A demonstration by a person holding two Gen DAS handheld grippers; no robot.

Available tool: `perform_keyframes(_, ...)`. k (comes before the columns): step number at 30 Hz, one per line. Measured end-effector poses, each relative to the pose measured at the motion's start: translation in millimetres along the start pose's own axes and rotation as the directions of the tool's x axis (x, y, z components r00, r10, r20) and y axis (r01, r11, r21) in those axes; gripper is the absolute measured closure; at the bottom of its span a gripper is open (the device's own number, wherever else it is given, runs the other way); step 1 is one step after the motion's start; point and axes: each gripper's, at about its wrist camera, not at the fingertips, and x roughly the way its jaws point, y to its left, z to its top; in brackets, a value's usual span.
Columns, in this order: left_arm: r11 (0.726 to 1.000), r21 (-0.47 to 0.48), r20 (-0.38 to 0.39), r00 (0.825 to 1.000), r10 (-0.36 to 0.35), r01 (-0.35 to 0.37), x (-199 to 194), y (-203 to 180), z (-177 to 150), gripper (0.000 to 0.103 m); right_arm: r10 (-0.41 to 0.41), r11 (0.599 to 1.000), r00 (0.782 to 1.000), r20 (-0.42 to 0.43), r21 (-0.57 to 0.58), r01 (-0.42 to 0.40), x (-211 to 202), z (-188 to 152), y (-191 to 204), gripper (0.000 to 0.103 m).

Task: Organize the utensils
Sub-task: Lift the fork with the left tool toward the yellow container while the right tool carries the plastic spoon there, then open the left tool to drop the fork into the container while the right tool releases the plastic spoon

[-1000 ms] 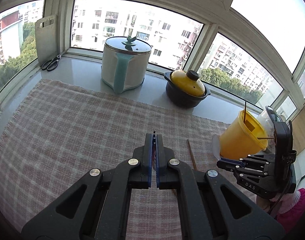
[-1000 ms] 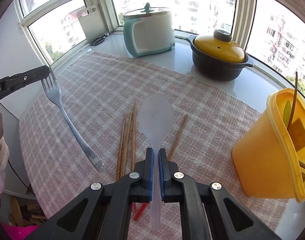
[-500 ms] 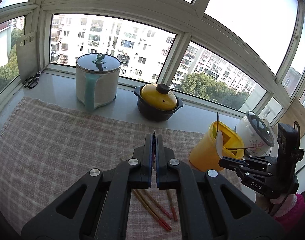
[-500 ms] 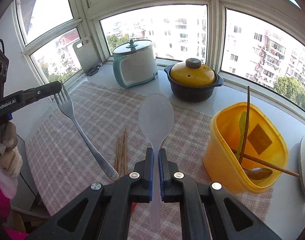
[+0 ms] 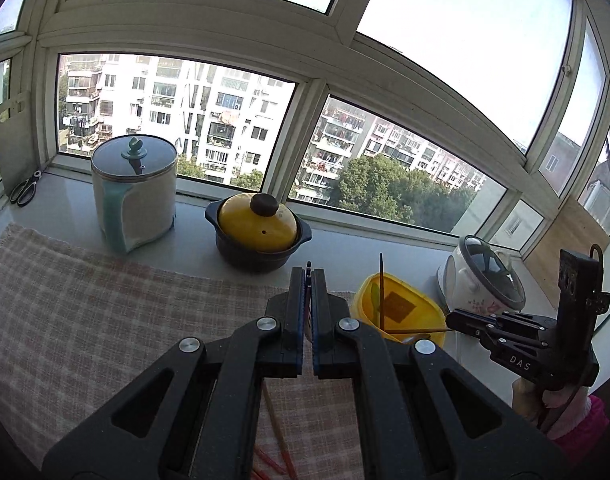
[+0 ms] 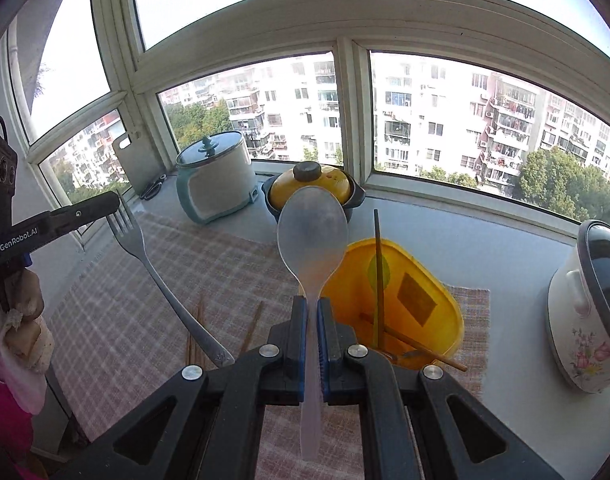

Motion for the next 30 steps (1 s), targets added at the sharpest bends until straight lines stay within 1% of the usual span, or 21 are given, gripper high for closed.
perform_keyframes(7, 1.000, 0.020, 0.031, 0.999, -0.023, 0.022, 15, -26, 18, 0.103, -0.023, 0.999, 0.999, 0.034, 0.024, 0.023, -9, 12, -24, 0.101)
perform_keyframes(12, 0.999, 0.046, 0.047, 0.999, 0.001, -0.003, 32, -43, 28, 0.103, -0.030, 0.999, 0.998, 0.054, 0.040, 0.028, -6, 22, -40, 0.101)
perform_keyframes(19, 0.998, 0.057, 0.036, 0.999, 0.015, -0.017, 57, -54, 35, 0.103, -0.046, 0.998, 0.997, 0.058, 0.047, 0.044, 10, 30, -49, 0.101)
perform_keyframes(23, 0.998, 0.062, 0.017, 1.000, 0.025, -0.026, 73, -55, 36, 0.103, -0.060, 0.997, 0.997, 0.051, 0.045, 0.058, 25, 33, -50, 0.101)
perform_keyframes(30, 0.996, 0.087, -0.014, 0.999, 0.030, -0.028, 89, -63, 33, 0.103, -0.073, 0.996, 0.997, 0.030, 0.053, 0.071, 48, 31, -57, 0.101)
